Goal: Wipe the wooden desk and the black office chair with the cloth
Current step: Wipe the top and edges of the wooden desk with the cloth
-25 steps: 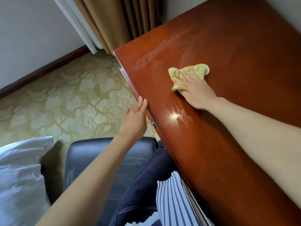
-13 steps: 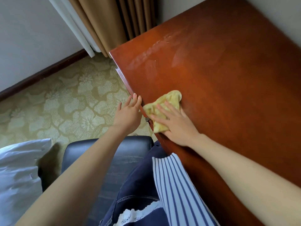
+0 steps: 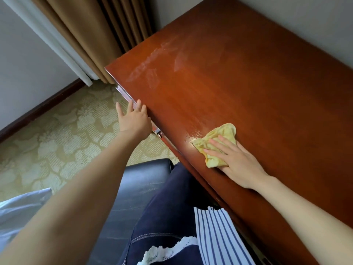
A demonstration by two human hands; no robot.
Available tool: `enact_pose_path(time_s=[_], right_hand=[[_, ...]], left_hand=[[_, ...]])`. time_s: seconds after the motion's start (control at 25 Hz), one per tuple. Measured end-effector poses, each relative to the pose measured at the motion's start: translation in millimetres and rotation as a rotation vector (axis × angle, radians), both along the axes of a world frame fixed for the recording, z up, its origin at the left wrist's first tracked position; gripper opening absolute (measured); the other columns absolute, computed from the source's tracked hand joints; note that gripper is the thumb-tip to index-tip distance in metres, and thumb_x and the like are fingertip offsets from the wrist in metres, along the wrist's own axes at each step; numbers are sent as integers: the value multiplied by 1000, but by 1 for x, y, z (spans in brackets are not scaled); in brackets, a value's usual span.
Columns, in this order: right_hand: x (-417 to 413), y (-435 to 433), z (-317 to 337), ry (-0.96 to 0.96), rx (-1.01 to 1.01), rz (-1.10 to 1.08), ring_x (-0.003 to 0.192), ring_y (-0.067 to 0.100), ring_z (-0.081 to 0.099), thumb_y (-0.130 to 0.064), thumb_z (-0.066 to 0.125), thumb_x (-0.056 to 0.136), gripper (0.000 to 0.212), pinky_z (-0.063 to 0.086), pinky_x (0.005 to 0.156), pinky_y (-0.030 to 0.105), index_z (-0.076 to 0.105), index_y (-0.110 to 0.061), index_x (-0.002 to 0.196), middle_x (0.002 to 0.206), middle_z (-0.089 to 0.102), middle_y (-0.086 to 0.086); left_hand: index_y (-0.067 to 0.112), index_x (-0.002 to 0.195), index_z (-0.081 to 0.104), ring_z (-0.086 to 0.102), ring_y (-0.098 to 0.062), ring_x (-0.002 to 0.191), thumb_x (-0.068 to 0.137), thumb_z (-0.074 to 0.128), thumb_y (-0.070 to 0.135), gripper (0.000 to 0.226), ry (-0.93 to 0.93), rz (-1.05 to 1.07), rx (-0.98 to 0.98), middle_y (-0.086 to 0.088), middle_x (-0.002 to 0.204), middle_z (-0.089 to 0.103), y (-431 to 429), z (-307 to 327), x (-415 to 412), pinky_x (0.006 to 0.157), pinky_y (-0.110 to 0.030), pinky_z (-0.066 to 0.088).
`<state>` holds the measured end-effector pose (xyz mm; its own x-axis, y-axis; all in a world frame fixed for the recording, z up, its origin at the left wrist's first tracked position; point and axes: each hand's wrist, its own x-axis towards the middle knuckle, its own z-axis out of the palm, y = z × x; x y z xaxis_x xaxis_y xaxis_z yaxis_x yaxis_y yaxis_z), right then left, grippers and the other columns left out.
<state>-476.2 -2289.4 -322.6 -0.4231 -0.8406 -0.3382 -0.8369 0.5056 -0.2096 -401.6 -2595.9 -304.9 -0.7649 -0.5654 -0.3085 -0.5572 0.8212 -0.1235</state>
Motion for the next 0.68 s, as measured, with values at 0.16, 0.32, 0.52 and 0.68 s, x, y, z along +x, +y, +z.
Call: enact_pose_path(time_s=[0.16, 0.32, 0.52, 0.68], right_hand=[[-20, -24, -1, -39, -46, -171, 138, -1, -24, -35, 39, 98, 62, -7, 114, 32, -1, -56, 140, 149, -14, -27], [-92, -74, -4, -22, -50, -285, 138, 1, -21, -38, 37, 98, 58, -5, 116, 36, 5, -51, 145, 153, -9, -23], [-205, -132, -4, 7, -41, -404, 141, 4, -17, -43, 31, 96, 54, -2, 116, 39, 9, -48, 146, 157, 0, -17], [-288, -182, -8, -5, -60, -539, 144, 9, -12, -47, 25, 95, 52, -1, 116, 42, 14, -46, 146, 158, 2, -15]], left_hand=[[10, 151, 5, 1, -23, 147, 101, 26, 35, 60, 195, -44, 37, -7, 160, 0, 15, 0, -29, 114, -54, -5], [13, 152, 6, -5, -22, 147, 101, 27, 37, 60, 281, -192, 120, -6, 160, -2, -5, -2, -101, 114, -50, -9], [14, 151, 11, -5, -24, 147, 101, 29, 38, 59, 281, -389, 144, -6, 160, 2, -45, 5, -194, 113, -46, -11], [14, 152, 8, -8, -24, 146, 101, 30, 36, 60, 210, -526, 204, -7, 160, -2, -73, 1, -267, 114, -48, -10]])
